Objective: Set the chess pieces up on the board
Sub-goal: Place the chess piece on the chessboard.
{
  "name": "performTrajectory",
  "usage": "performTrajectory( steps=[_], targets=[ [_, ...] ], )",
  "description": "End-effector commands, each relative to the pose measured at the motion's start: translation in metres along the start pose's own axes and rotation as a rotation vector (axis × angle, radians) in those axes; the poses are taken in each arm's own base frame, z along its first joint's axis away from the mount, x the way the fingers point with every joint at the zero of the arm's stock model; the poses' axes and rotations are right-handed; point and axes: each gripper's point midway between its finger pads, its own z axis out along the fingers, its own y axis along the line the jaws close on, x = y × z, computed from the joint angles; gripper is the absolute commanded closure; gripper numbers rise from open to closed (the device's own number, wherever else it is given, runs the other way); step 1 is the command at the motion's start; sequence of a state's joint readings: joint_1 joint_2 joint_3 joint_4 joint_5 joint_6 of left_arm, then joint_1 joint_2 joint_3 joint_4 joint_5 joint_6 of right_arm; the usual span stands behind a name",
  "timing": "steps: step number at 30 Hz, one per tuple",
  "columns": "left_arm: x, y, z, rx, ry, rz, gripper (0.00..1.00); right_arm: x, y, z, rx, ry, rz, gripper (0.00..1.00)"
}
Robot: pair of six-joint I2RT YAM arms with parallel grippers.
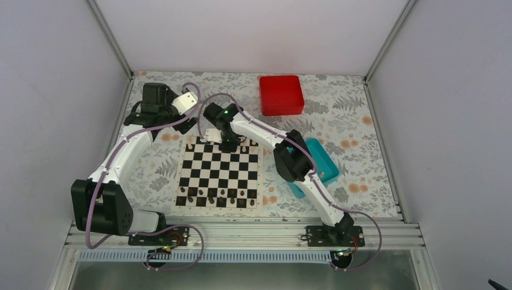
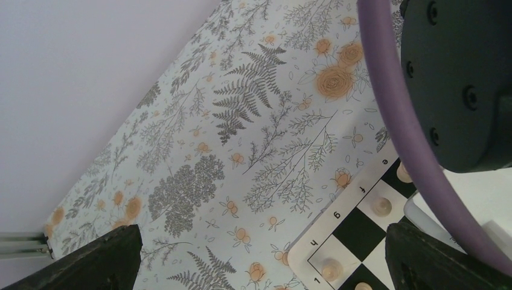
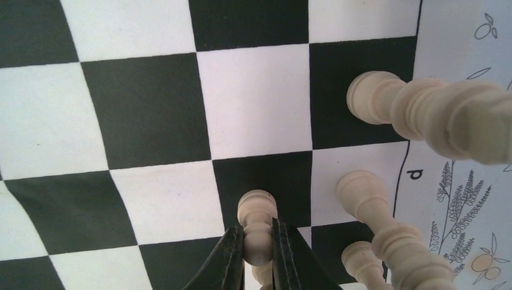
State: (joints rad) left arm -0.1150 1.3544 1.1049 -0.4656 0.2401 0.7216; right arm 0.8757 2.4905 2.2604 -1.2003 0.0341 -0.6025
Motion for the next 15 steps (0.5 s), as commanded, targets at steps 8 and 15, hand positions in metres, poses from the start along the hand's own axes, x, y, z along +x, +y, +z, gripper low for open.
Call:
performTrajectory(
  steps=[8,15],
  targets=[
    [-0.009,-0.008,-0.006,0.03,-0.043,0.015,0.0,-0.013,-0.005,0.01,0.018,-0.033,-0.013,0.9],
    [-0.006,-0.01,-0.004,0.04,-0.038,0.014,0.0,-0.017,-0.009,-0.001,0.036,-0.058,-0.002,0.78]
  ],
)
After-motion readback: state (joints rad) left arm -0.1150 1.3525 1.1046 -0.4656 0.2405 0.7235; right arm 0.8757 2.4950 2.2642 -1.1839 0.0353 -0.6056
